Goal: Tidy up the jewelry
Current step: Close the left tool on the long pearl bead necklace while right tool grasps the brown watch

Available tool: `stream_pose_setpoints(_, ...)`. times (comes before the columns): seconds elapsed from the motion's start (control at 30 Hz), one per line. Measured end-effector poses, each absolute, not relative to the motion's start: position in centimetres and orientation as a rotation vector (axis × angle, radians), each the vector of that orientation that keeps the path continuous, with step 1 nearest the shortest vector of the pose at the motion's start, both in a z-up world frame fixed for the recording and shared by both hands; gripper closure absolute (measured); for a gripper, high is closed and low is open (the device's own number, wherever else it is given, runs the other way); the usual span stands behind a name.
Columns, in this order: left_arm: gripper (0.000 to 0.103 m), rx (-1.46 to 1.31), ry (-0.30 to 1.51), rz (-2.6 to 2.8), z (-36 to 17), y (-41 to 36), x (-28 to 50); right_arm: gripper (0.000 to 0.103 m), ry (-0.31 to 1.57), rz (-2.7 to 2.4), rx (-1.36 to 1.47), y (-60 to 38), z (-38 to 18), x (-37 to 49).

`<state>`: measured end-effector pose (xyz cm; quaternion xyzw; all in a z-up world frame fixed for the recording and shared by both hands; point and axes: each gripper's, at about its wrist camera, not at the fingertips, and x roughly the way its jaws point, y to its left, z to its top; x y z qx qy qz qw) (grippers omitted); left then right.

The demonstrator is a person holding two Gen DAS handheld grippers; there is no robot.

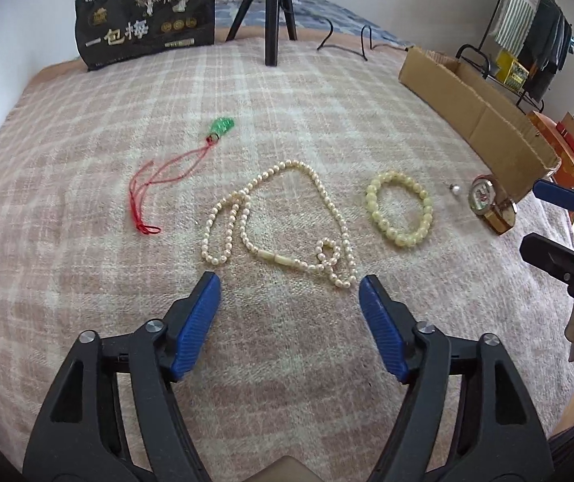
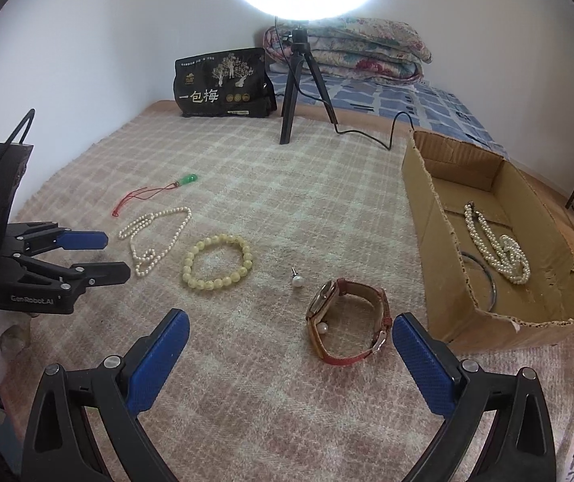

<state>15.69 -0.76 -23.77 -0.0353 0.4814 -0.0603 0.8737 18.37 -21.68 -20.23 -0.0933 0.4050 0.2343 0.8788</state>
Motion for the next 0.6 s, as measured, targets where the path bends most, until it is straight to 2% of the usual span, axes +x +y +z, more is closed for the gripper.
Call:
stream_pose_setpoints(0.17, 0.019, -0.058, 0.989, -0.105, -24.2, -1.0, 16.6, 0.001, 0.860, 0.508, -0.192, -21.1, -20.7, 19.0)
stream_pose_setpoints(0.33, 0.018, -0.070, 0.982, -0.080, -24.5, -0.5, 17.7, 0.002, 0.885, 0.505, -0.198, -20.8, -21.3, 19.8)
stream_pose_setpoints(0.4, 0.018, -0.071, 0.978, -0.072, -24.5, -0.3, 18.0, 0.005, 0.897, 0.495, -0.205, -20.8, -21.6, 20.2)
stream_pose_setpoints(0.6, 0.018, -0.066, 0.975, -0.058, -24.7, 0.0, 19.0, 0.022, 0.966, 0.478, -0.220, -20.6, -23.1, 21.3)
